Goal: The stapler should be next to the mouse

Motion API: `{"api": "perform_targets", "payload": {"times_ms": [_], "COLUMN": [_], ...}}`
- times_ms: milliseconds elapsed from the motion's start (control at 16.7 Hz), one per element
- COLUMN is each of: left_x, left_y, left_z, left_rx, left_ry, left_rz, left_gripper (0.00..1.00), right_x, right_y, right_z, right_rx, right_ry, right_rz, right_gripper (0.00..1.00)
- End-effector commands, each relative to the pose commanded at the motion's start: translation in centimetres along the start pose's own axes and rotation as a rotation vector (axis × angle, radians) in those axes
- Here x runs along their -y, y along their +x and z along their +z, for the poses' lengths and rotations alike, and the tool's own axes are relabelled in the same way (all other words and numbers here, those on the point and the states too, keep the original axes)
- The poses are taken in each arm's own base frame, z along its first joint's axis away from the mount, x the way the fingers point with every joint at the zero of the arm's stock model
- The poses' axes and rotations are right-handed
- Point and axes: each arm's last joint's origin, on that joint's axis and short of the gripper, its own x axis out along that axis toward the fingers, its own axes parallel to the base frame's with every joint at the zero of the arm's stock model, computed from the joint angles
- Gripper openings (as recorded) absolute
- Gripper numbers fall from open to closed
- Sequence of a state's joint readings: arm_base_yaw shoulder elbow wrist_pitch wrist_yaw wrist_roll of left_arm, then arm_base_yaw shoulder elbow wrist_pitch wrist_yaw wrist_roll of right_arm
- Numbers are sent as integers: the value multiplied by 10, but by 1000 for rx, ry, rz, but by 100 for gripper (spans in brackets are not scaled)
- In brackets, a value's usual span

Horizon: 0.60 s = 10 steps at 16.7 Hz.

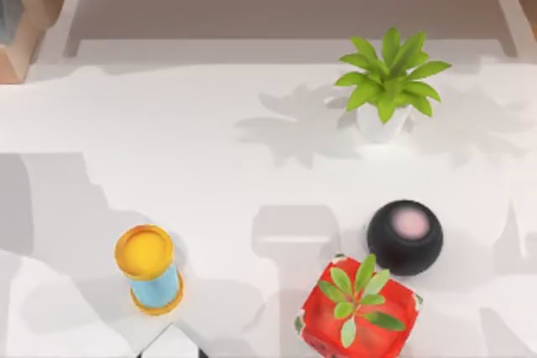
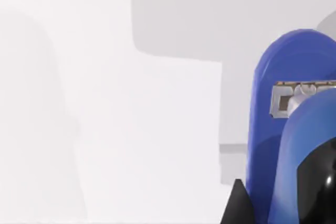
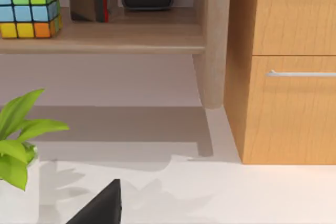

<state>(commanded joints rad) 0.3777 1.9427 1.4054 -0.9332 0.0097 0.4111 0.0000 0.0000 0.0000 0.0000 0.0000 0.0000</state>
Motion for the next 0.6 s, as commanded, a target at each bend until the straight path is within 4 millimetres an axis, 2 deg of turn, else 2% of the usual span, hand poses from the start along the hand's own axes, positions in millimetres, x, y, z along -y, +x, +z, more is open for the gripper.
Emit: {"api": "perform_targets", "payload": {"times_ms": [300, 600], "left_x": [0, 1], "left_y": [6, 26], "left_z": [0, -5], "left_rx": [6, -46], "left_ry": [-1, -3], "left_rz": [2, -21], "left_gripper": [0, 0], "right_x": [0, 0], "right_y": [0, 0], "right_z": [0, 0], "right_rx": [0, 0], "right_ry": [0, 0], "right_rz": [0, 0], "right_gripper": [100, 100]}}
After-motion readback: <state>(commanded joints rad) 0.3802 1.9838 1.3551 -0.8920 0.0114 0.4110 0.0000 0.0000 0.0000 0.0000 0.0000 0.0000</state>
